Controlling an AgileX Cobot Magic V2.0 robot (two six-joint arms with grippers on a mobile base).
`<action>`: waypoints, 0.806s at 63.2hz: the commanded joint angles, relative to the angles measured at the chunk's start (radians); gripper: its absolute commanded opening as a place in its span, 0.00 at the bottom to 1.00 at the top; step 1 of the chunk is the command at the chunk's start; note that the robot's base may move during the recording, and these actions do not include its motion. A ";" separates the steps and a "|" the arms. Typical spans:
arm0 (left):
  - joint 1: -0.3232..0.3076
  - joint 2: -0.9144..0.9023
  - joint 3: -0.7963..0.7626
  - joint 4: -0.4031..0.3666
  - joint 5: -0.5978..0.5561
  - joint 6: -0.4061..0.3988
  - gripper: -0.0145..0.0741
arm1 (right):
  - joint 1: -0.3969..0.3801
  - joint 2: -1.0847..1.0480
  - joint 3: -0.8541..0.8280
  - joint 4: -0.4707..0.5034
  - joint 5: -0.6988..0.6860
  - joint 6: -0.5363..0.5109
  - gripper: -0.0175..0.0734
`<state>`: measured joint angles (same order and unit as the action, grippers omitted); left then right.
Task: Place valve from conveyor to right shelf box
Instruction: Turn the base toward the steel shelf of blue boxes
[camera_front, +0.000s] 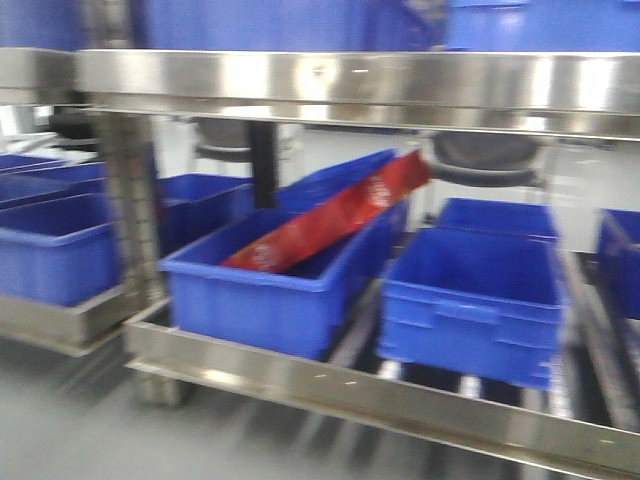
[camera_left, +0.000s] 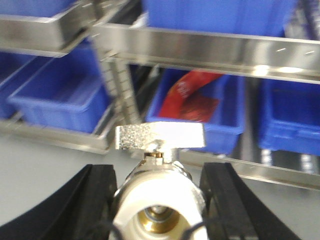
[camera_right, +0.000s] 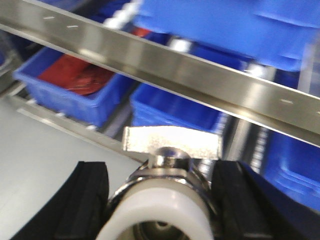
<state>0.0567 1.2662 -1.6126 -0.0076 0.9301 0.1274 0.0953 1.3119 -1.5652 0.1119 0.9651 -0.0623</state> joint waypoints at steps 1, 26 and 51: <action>0.001 -0.014 -0.014 -0.009 -0.052 -0.007 0.04 | -0.002 -0.018 -0.020 -0.008 -0.062 -0.009 0.02; 0.001 -0.014 -0.014 -0.009 -0.052 -0.007 0.04 | -0.002 -0.018 -0.020 -0.008 -0.062 -0.009 0.02; 0.001 -0.014 -0.014 -0.009 -0.058 -0.007 0.04 | -0.002 -0.018 -0.020 -0.008 -0.062 -0.009 0.02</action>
<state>0.0567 1.2662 -1.6126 -0.0134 0.9283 0.1274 0.0953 1.3119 -1.5652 0.1057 0.9651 -0.0623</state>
